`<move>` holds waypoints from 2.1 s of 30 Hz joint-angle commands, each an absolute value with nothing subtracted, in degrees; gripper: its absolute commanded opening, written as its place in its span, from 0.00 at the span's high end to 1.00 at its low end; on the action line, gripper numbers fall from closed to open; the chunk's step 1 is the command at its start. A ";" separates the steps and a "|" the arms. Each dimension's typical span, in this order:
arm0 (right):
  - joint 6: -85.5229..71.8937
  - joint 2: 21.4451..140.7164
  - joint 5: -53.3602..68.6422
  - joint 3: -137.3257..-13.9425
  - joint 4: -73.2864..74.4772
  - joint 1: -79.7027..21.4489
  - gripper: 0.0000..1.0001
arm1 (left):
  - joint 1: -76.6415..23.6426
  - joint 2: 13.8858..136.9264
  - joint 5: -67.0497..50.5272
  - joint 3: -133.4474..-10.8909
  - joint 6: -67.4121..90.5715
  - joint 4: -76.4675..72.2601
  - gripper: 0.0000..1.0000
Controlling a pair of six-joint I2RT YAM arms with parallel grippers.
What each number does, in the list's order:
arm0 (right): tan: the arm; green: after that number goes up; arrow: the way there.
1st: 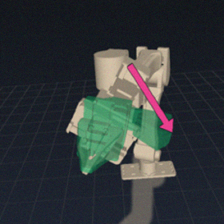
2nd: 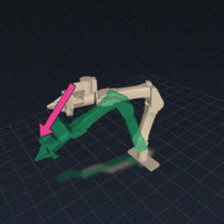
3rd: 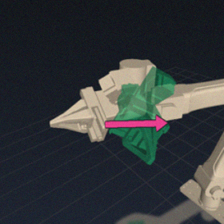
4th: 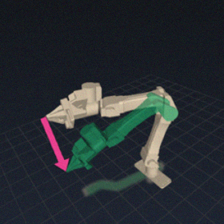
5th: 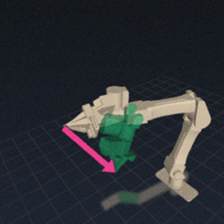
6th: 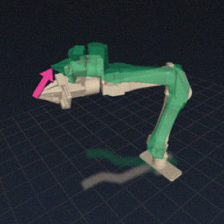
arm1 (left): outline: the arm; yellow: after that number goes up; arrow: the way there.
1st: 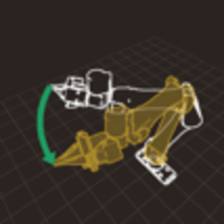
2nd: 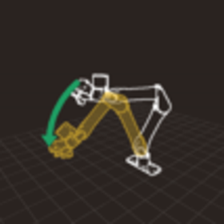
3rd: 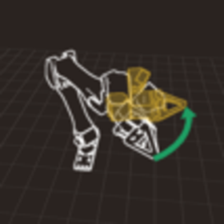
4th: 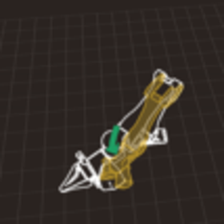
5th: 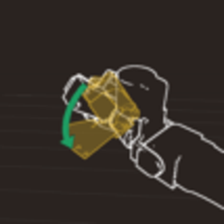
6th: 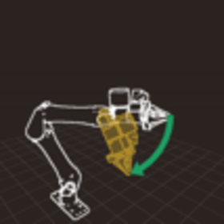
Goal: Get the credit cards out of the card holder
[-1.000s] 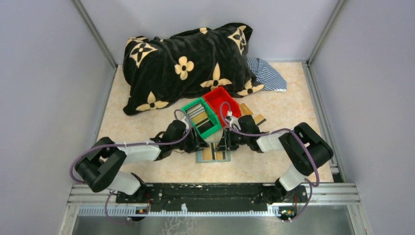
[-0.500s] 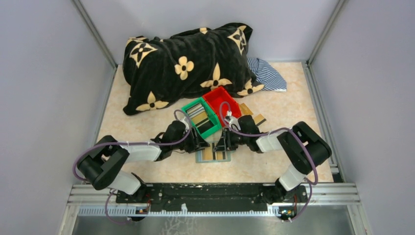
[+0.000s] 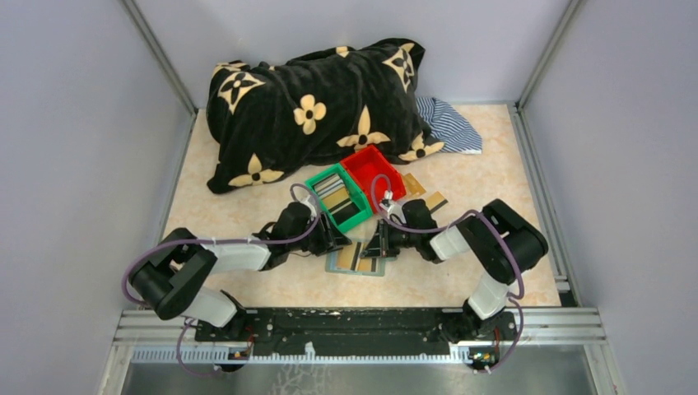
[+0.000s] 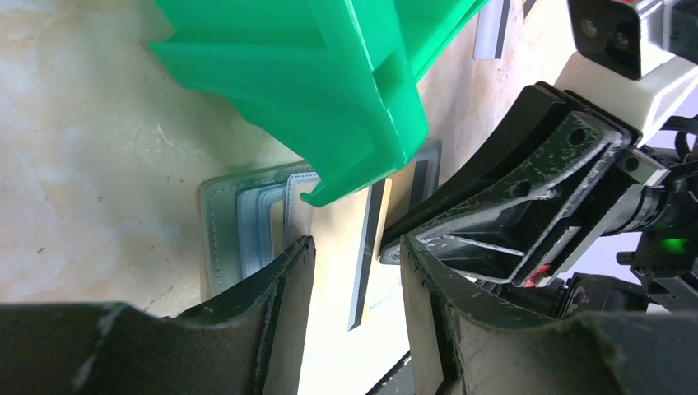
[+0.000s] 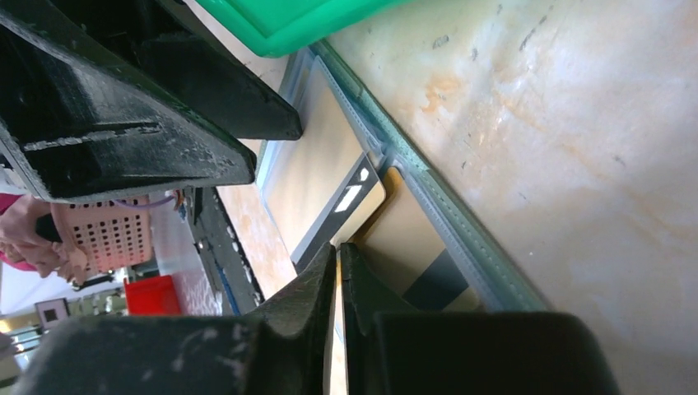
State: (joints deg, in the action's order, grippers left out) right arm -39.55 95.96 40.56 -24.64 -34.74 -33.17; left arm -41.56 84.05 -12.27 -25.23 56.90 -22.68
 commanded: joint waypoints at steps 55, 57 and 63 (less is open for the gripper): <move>-40.92 84.53 33.69 -27.18 -15.29 -38.44 0.33 | -42.10 90.41 -14.97 -18.81 59.03 -26.04 0.51; -39.84 81.36 31.56 -27.73 -10.75 -39.70 0.33 | -42.10 90.61 -14.97 -18.73 58.95 -26.56 0.51; -40.46 76.47 29.21 -26.38 -6.70 -40.26 0.32 | -42.07 92.87 -17.19 -18.14 59.98 -31.14 0.51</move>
State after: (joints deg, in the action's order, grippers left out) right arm -40.99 79.83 32.42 -26.68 -10.41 -39.53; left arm -41.47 89.43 -16.49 -21.10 60.97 -37.87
